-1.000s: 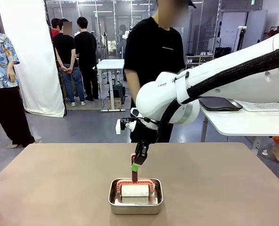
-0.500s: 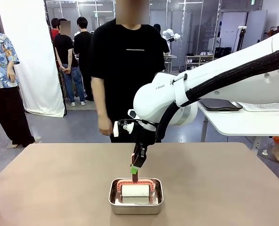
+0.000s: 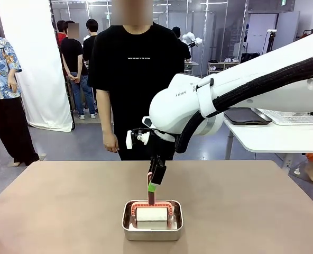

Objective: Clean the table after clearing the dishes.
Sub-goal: Place the Lint Roller back on top of the Airtight Container.

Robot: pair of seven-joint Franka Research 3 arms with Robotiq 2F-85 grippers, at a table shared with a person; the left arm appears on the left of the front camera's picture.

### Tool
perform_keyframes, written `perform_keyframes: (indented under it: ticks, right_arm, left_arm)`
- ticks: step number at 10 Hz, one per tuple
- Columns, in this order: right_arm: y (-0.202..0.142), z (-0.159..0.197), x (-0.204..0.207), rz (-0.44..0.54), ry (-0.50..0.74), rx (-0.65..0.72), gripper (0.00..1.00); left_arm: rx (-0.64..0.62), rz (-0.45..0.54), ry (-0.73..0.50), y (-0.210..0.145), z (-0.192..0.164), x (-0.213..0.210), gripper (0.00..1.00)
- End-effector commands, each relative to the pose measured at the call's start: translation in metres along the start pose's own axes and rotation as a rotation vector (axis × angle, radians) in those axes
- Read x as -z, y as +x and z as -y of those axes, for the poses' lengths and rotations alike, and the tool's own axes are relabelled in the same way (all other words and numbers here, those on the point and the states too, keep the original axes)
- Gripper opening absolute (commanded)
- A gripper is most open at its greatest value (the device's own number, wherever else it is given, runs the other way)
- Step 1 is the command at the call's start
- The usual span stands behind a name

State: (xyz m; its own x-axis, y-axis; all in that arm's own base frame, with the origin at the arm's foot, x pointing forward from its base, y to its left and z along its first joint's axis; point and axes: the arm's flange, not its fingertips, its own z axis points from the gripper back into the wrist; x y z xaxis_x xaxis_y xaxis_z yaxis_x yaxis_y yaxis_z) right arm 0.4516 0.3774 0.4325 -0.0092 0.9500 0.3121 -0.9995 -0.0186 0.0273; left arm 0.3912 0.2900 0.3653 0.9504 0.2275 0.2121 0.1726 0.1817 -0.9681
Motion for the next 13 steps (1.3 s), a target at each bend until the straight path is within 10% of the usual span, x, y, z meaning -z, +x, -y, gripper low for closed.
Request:
perform_keyframes:
  ticks: [1,13]
  right_arm:
    - [-0.0018,-0.0055,-0.0104,-0.030,-0.021,0.027,1.00]
    - [0.0000,-0.0007,-0.0110,-0.004,-0.020,0.001,1.00]
  left_arm:
    - [-0.001,0.006,0.000,-0.0026,0.0009,-0.0010,1.00]
    - [-0.001,0.006,0.000,-0.0026,0.0009,-0.0010,1.00]
